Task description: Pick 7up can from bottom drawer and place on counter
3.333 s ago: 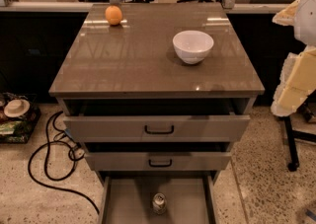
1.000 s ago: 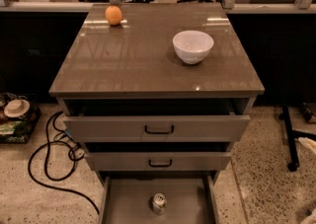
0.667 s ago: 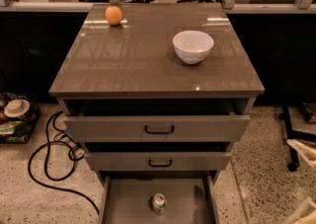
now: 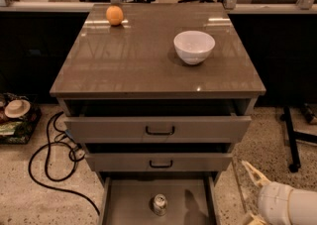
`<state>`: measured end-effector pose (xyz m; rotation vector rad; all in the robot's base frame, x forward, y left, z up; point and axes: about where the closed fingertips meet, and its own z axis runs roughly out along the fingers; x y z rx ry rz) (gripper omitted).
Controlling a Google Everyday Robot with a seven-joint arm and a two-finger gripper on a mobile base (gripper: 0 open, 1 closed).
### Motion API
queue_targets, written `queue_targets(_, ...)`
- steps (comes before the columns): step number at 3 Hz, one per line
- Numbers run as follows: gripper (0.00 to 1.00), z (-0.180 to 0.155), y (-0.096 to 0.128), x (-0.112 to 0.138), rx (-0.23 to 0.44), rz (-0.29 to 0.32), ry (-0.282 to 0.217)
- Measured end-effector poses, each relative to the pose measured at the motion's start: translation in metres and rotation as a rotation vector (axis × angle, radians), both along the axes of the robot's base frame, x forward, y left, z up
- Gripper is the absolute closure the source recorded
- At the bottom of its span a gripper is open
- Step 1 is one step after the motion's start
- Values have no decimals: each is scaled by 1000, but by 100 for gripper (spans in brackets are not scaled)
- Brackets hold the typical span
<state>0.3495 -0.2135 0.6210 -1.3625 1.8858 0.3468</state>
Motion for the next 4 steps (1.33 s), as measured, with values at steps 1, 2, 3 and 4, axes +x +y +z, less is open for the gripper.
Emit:
queue_targets(1, 0, -65, 17, 19, 9, -20, 2)
queue_targets(2, 0, -134, 38, 51, 2, -10, 4)
queue_targets(3, 0, -134, 39, 51, 2, -9, 4)
queue_targets(4, 0, -142, 44, 53, 33, -2, -3)
